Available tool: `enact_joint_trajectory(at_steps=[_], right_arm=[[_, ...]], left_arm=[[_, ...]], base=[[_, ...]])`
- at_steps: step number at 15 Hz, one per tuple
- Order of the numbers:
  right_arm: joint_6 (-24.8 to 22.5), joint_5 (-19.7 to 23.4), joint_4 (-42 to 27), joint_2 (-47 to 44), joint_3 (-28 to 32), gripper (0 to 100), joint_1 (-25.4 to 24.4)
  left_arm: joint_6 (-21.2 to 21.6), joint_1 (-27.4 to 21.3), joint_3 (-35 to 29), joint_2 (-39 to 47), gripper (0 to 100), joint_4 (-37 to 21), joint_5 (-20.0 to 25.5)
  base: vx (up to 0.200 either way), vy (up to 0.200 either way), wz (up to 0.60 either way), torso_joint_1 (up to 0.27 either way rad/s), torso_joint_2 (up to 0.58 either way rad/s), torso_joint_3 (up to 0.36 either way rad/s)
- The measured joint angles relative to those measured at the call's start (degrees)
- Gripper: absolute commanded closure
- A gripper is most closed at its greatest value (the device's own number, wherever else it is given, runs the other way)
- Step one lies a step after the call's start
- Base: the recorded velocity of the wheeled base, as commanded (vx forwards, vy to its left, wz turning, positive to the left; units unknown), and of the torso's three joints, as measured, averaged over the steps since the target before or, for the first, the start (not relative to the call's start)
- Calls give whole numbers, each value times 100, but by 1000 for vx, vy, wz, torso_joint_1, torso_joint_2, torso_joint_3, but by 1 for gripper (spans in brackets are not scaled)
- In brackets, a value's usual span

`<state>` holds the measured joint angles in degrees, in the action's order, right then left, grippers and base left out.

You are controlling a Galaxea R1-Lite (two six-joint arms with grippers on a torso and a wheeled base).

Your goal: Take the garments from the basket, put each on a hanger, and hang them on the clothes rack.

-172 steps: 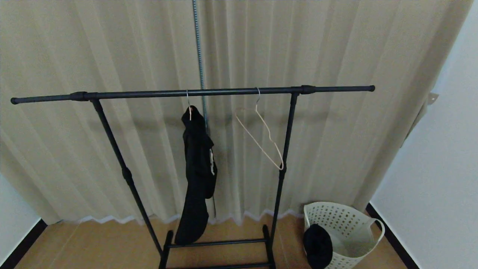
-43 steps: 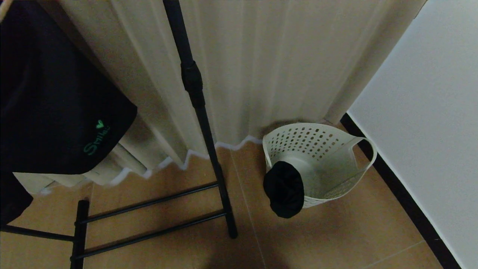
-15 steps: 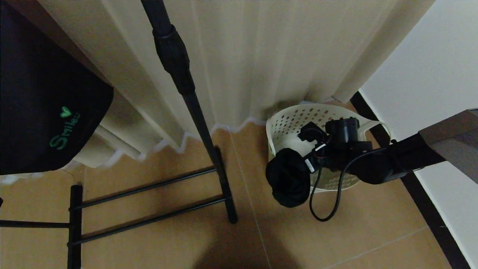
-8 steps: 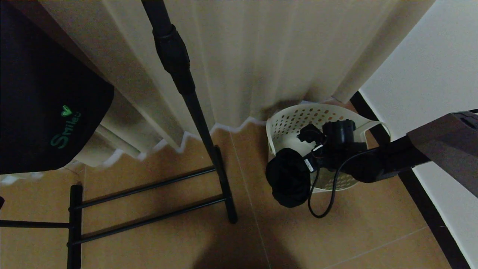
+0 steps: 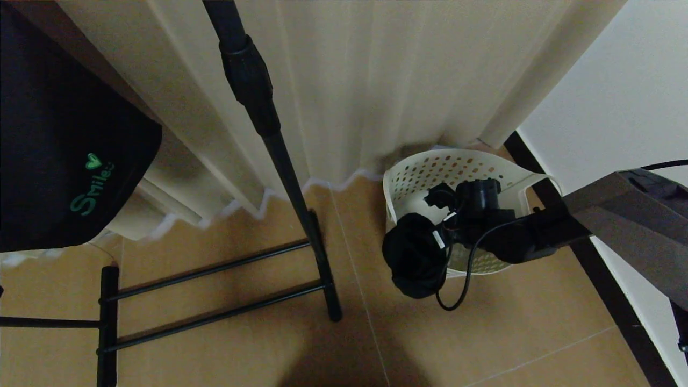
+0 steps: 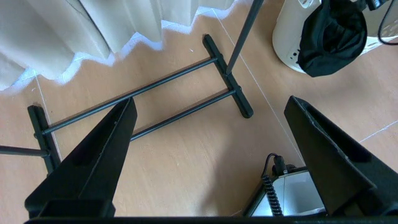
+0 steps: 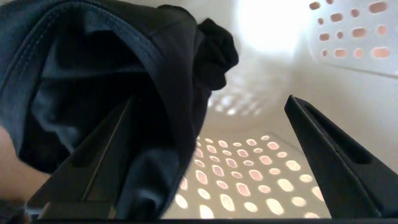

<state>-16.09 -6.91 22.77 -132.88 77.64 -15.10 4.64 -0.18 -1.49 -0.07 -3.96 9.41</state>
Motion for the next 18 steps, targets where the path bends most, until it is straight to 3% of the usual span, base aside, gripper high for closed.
enact_joint_trajectory(at_steps=[5, 8, 14, 18], right_arm=[[118, 21, 266, -83, -17, 100, -7], [115, 2, 701, 217, -386, 100, -24], [101, -45, 1527, 2108, -2197, 100, -297], [83, -479, 1664, 3889, -3346, 100, -1017]], left_arm=[[2, 0, -2, 0, 0, 0, 0], [55, 0, 0, 0, 0, 6, 0], [37, 0, 0, 0, 0, 9, 0], [44, 0, 0, 0, 0, 9, 13]], base=[[0, 0, 0, 0, 0, 0], [0, 0, 0, 0, 0, 0], [0, 0, 0, 0, 0, 0], [0, 0, 0, 0, 0, 0]])
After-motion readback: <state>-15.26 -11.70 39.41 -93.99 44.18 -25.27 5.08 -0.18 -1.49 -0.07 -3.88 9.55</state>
